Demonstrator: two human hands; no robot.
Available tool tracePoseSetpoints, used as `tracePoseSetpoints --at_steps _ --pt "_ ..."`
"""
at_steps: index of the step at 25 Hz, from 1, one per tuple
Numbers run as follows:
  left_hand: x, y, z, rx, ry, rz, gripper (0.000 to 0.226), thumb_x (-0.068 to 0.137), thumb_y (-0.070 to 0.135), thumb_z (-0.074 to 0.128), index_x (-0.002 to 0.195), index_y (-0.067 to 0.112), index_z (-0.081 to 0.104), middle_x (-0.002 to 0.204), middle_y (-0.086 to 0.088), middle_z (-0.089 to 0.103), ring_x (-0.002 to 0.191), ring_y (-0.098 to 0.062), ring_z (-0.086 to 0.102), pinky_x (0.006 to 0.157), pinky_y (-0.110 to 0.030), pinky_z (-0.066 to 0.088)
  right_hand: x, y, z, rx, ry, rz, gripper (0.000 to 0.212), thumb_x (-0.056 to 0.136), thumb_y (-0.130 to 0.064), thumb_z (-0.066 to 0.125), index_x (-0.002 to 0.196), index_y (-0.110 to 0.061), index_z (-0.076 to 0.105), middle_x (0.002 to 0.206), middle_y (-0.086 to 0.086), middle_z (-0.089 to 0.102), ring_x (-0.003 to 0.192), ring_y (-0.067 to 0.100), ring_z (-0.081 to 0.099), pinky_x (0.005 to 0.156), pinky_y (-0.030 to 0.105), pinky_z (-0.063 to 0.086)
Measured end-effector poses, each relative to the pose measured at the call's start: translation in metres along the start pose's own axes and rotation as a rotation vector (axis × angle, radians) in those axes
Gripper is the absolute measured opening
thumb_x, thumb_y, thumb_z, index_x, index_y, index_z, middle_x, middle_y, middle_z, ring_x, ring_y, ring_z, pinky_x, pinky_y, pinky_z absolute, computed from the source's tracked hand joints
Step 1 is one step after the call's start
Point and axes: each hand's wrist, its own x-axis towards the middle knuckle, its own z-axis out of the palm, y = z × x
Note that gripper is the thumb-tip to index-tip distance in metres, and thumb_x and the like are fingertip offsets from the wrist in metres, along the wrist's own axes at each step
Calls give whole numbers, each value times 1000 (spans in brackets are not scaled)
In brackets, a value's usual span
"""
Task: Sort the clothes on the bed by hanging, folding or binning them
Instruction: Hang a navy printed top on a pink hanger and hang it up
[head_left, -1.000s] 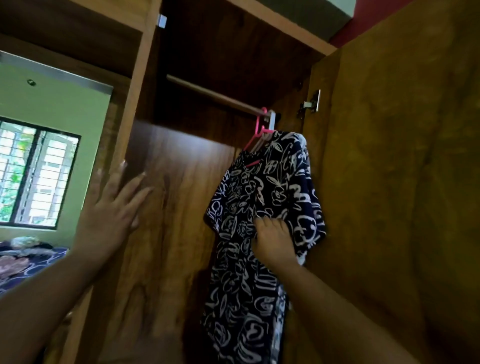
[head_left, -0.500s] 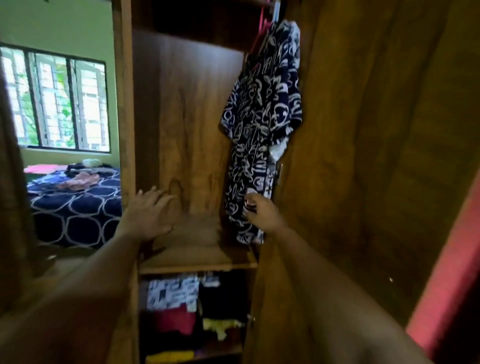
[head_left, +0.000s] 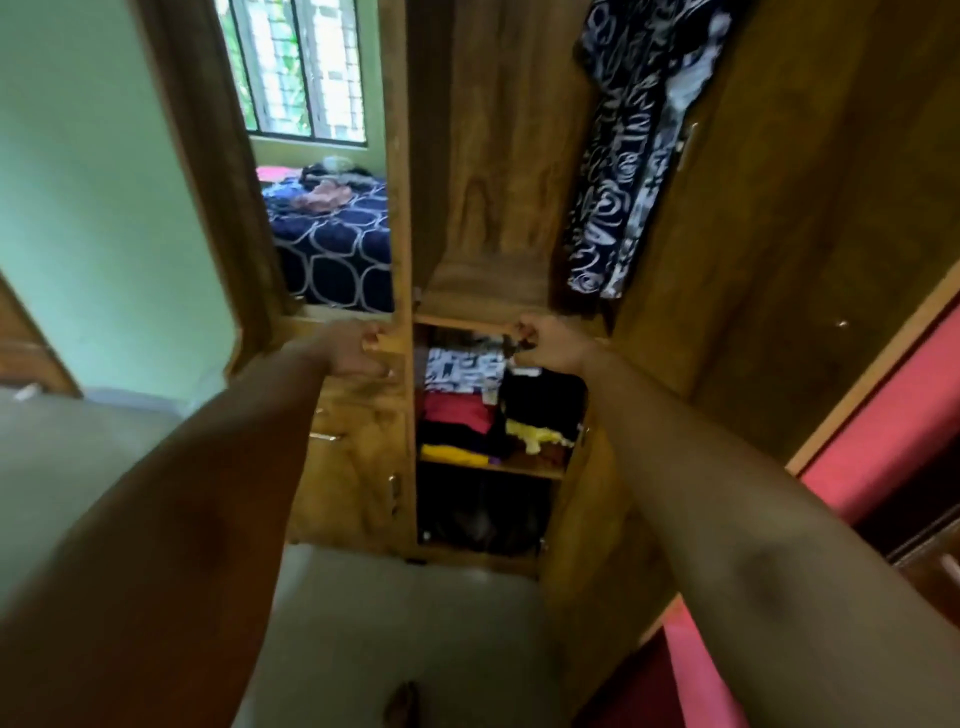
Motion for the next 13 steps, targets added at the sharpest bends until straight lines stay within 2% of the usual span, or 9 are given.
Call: tracePoseSetpoints --at_steps 3,6,10,13 --pt "-59 -31 10 -38 -18 -124 65 76 34 79 132 16 52 124 -8 60 116 -26 56 99 -30 41 0 -33 42 -28 -123 -93 41 83 -17 72 120 -7 59 113 11 61 110 28 57 92 37 45" --pt "-107 -56 6 -24 5 -202 60 77 31 79 128 11 56 119 -12 63 111 -27 58 92 -27 41 3 -70 75 -36 -137 -182 29 81 -19 72 109 -12 65 99 4 64 102 23 62 86 32 47" --pt "-166 -101 -12 -69 35 -326 58 81 35 74 132 16 53 122 -8 62 102 -21 58 94 -30 42 20 -139 108 -89 -213 -328 41 81 -23 72 119 -11 62 107 6 64 102 19 59 88 31 47" --pt "-213 -145 -20 -85 93 -400 56 83 37 72 133 22 51 119 -4 63 91 -14 54 87 -26 40 31 -192 134 -85 -242 -413 41 83 -23 72 119 -7 62 109 9 64 103 22 59 85 29 46"
